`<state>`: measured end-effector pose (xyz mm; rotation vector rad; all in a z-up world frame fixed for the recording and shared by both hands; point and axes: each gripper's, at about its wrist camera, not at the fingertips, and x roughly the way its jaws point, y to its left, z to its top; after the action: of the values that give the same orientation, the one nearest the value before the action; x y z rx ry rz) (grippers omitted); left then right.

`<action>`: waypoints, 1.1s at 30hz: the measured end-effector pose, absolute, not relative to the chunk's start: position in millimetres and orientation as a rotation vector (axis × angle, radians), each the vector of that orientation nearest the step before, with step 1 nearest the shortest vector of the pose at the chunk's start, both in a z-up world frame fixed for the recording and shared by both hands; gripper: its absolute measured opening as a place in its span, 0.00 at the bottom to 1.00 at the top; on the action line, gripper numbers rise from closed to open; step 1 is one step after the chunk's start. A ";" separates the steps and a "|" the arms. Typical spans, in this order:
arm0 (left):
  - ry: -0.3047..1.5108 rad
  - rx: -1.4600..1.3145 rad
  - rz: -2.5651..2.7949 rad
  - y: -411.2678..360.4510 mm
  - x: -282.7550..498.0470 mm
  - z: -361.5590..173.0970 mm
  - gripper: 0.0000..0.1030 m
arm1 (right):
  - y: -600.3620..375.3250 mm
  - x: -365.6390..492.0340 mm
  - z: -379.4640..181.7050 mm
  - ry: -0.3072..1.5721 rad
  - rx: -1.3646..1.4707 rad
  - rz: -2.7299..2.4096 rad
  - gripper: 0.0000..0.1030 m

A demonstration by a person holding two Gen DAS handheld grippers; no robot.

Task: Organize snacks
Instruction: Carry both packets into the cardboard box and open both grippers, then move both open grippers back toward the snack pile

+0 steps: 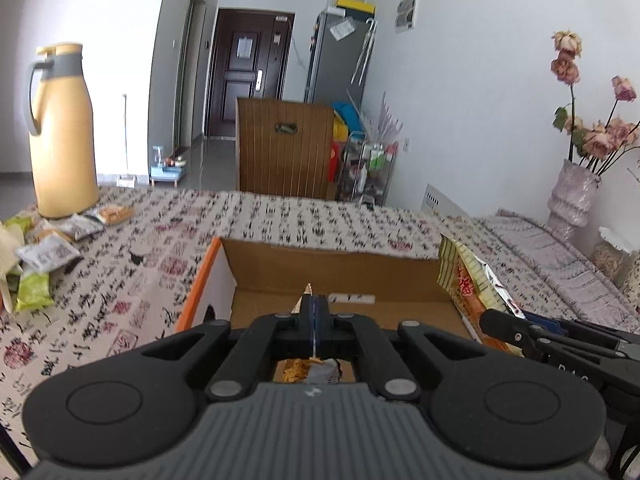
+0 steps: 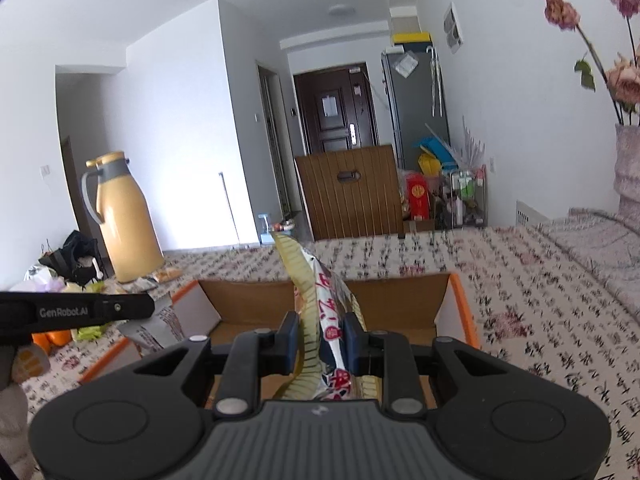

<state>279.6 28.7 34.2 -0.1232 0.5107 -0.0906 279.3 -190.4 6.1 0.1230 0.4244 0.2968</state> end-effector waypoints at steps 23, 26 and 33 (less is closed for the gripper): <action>0.429 -0.143 -0.010 34.2 259.0 50.4 1.00 | -201.4 275.6 7.8 0.409 0.139 0.225 1.00; 0.413 -0.142 -0.009 34.0 252.1 56.8 1.00 | -203.4 270.8 15.0 0.391 0.142 0.211 1.00; 0.389 -0.130 -0.003 32.5 229.1 66.9 1.00 | -207.0 248.0 28.7 0.364 0.134 0.193 1.00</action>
<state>229.1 32.5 66.9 -0.1302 0.3889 -0.0032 248.0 -207.0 28.7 0.1341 0.3640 0.1933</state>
